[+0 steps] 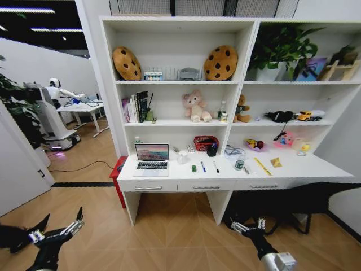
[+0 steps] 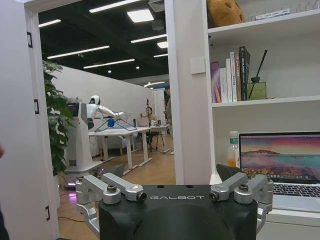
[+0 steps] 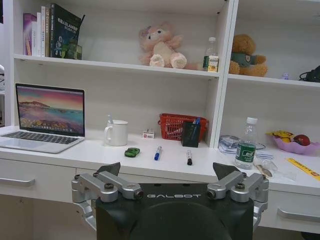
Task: Organize the objects on the table.
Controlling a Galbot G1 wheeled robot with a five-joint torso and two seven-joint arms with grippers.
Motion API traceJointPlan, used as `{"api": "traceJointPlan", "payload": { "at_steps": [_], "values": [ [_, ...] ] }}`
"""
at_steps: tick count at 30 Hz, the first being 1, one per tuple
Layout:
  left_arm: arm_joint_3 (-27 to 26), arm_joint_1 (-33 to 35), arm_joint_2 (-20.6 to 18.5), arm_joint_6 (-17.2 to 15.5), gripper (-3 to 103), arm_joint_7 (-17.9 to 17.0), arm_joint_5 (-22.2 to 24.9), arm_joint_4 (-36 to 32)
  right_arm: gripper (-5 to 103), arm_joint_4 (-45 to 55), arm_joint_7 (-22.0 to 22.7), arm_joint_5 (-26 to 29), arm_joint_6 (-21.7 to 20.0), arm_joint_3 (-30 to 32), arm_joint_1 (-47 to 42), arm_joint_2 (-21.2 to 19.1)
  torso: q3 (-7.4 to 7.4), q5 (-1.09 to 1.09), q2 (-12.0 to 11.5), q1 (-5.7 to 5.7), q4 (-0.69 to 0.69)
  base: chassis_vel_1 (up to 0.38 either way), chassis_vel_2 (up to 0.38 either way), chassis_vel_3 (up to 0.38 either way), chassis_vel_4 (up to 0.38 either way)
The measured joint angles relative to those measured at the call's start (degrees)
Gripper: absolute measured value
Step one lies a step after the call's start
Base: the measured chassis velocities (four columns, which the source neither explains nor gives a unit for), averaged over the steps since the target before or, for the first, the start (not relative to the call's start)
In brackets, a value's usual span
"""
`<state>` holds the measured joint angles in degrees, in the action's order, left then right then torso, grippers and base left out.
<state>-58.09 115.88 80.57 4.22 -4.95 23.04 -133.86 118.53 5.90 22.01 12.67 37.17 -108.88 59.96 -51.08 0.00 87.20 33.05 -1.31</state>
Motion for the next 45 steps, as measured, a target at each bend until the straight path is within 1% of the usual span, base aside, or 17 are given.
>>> {"api": "traceJointPlan", "payload": {
  "at_steps": [16, 34, 40, 45],
  "values": [
    [0.0, 0.0, 0.1, 0.0, 100, 0.0, -0.1, 0.1, 100, 0.0, 0.1, -0.1, 0.0, 0.0, -0.2, 0.0, 0.00, 0.00, 0.0, 0.00, 0.00, 0.000, 0.000, 0.000, 0.000],
    [0.5, -0.5, -0.3, 0.2, 100, 0.4, 0.1, 0.4, 100, 1.3, -0.2, -0.8, 0.1, -0.2, 0.0, 1.2, 0.00, -0.01, 0.0, 0.00, 0.00, 0.000, 0.000, 0.000, 0.000],
    [1.0, -1.0, -0.6, 0.5, 100, 0.8, 0.6, 2.0, 100, 1.4, -0.3, -2.1, -0.2, -1.4, 1.6, 2.1, 0.00, -0.01, 0.0, -0.01, 0.00, 0.000, 0.000, 0.000, 0.000],
    [1.0, -1.4, -1.3, 0.8, 100, 1.0, 1.7, 3.5, 100, 1.5, -0.3, -3.6, -0.3, -2.2, 1.8, 3.9, 0.01, 0.00, 0.0, -0.02, 0.00, -0.086, 0.091, 0.091, -0.105]
  ]
}}
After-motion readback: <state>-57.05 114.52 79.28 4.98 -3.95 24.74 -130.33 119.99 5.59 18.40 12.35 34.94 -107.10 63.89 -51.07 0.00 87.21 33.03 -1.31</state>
